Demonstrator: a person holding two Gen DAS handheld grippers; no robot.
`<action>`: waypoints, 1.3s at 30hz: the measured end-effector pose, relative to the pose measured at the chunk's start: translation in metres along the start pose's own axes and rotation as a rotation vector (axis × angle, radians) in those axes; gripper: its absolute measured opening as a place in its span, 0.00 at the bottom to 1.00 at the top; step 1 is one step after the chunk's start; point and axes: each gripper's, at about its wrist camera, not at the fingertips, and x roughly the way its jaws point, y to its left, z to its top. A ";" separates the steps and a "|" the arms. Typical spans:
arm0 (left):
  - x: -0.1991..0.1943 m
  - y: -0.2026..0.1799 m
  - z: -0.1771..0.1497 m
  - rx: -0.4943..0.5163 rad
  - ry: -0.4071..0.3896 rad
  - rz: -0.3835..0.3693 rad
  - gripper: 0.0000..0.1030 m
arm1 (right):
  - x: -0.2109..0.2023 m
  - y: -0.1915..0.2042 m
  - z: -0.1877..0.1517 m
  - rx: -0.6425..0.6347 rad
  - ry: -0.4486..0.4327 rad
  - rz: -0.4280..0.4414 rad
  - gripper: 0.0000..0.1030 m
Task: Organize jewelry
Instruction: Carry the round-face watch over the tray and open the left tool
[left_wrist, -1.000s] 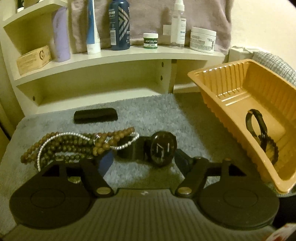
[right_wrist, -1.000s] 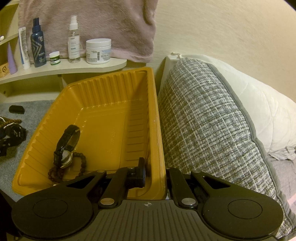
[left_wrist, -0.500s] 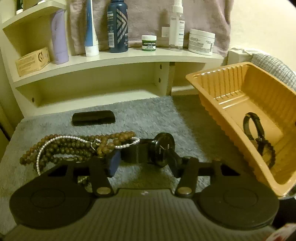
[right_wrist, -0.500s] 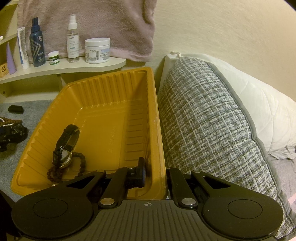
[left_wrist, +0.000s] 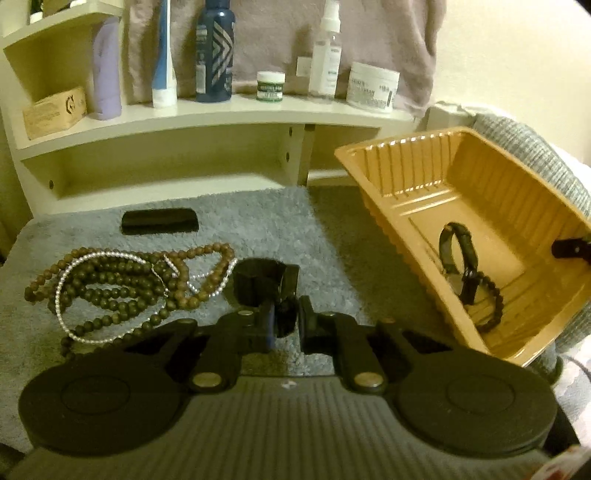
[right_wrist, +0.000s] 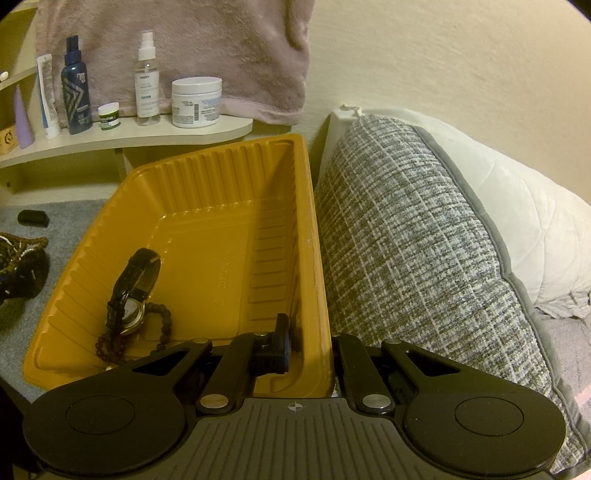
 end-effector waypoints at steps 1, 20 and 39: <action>-0.002 -0.001 0.001 -0.002 -0.006 -0.005 0.10 | 0.000 0.000 0.000 0.000 0.000 -0.001 0.07; -0.007 -0.009 0.022 -0.024 -0.063 -0.062 0.09 | 0.000 0.001 0.000 0.003 0.002 -0.001 0.07; 0.039 -0.032 0.016 0.164 0.048 -0.032 0.13 | 0.000 0.000 0.000 0.008 0.006 0.000 0.07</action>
